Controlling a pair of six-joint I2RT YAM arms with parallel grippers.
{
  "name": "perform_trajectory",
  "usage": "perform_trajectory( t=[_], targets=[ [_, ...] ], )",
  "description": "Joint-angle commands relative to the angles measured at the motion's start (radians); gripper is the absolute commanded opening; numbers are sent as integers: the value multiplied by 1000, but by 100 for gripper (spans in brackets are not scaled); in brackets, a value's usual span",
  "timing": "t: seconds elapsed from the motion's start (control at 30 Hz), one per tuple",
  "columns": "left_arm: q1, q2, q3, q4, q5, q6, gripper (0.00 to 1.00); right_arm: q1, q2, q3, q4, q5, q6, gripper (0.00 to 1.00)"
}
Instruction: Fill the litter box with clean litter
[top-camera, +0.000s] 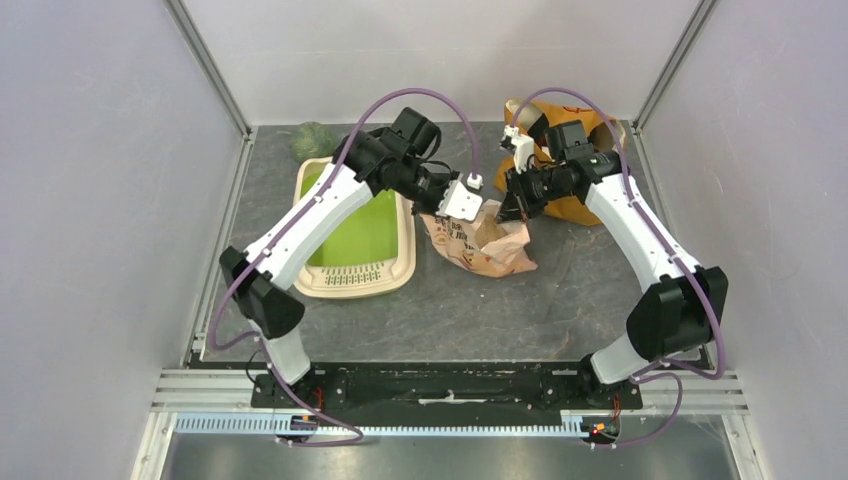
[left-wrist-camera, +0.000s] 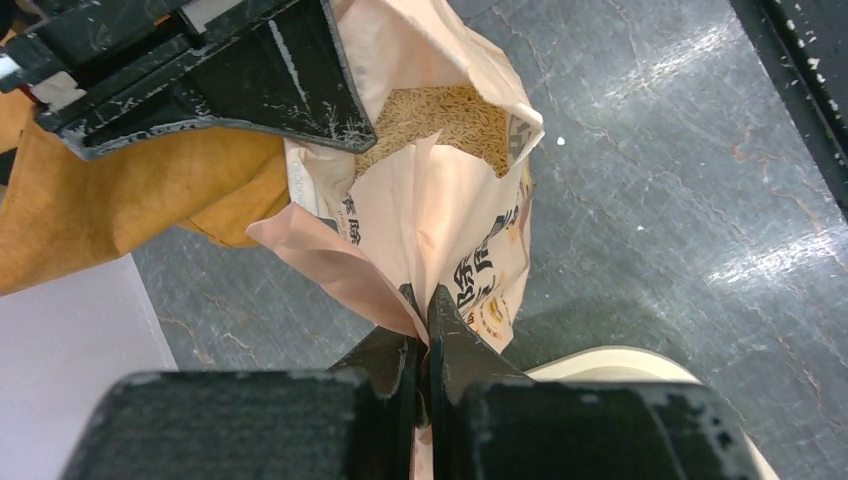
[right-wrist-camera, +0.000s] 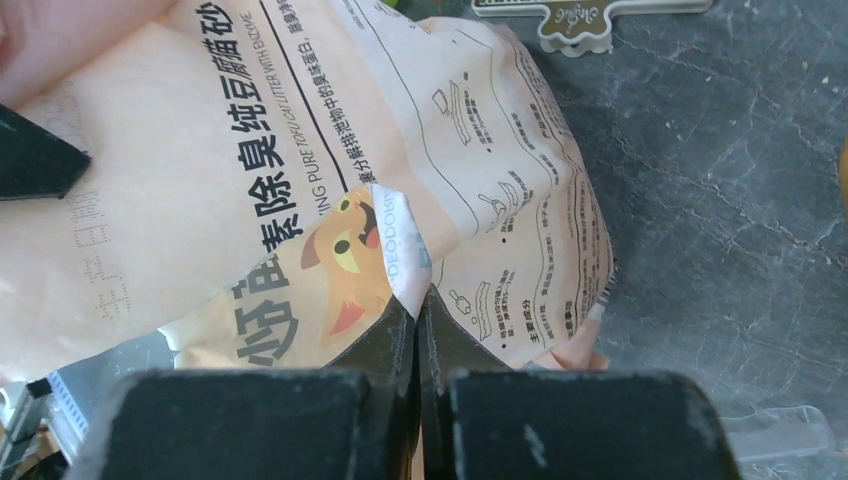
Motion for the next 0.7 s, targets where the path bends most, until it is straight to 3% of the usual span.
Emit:
perform_trajectory(
  t=[0.0, 0.23, 0.3, 0.4, 0.5, 0.57, 0.67],
  targets=[
    [-19, -195, -113, 90, 76, -49, 2, 12, -88, 12, 30, -57, -56, 0],
    [-92, -300, -429, 206, 35, -92, 2, 50, -106, -74, -42, 5, -170, 0],
    [-115, -319, -482, 219, 8, -86, 2, 49, -127, -67, -44, 26, -179, 14],
    [-121, -318, -495, 225, -12, -86, 2, 36, -151, -10, -79, 51, -195, 56],
    [-121, -310, -481, 225, -25, -83, 2, -51, -200, 62, -116, 5, -231, 82],
    [-121, -307, -473, 225, -20, -84, 2, -118, -245, 88, -149, -40, -300, 91],
    [-121, -300, -458, 225, -16, -84, 2, -173, -302, 81, -291, -10, -560, 88]
  ],
)
